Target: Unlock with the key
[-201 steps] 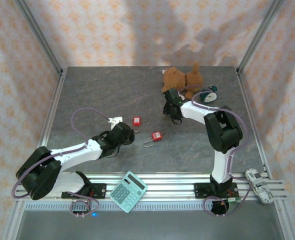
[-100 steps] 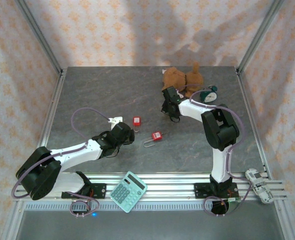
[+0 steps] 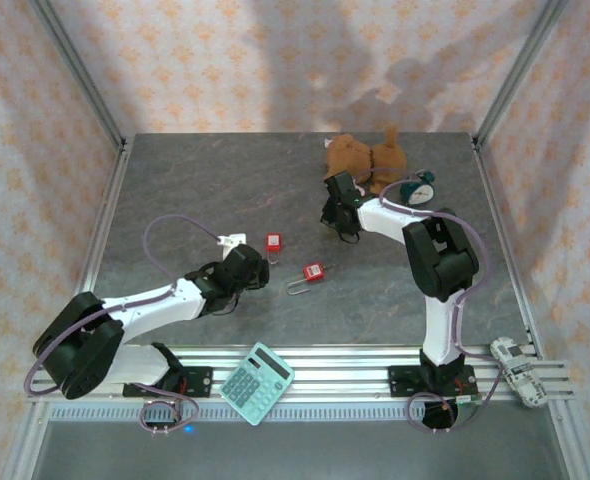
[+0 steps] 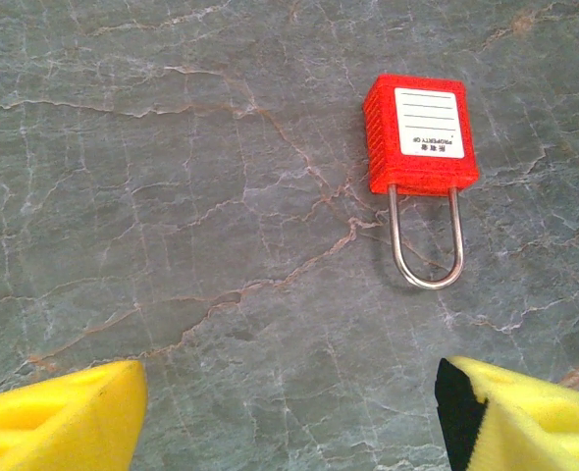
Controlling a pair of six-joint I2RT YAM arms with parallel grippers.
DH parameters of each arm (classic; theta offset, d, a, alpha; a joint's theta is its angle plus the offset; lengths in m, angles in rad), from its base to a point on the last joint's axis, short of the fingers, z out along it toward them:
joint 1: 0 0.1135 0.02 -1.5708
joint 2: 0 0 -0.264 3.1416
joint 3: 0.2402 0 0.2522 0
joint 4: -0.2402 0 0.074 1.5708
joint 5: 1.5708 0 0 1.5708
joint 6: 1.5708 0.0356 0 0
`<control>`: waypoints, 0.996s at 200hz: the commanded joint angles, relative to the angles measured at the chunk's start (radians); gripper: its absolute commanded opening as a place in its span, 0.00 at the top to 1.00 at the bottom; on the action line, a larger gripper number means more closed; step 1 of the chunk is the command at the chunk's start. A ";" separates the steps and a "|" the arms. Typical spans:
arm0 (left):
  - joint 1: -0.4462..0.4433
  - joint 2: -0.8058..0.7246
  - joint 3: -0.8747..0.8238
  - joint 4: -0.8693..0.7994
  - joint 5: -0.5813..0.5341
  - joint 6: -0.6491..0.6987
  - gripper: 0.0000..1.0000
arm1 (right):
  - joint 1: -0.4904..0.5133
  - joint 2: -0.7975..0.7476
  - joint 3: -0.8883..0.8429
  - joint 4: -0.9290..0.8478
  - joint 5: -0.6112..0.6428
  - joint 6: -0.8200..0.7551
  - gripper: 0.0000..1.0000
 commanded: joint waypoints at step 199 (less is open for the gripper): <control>-0.008 0.034 0.009 0.027 -0.022 0.025 0.21 | 0.002 -0.124 -0.203 -0.049 -0.054 -0.129 0.67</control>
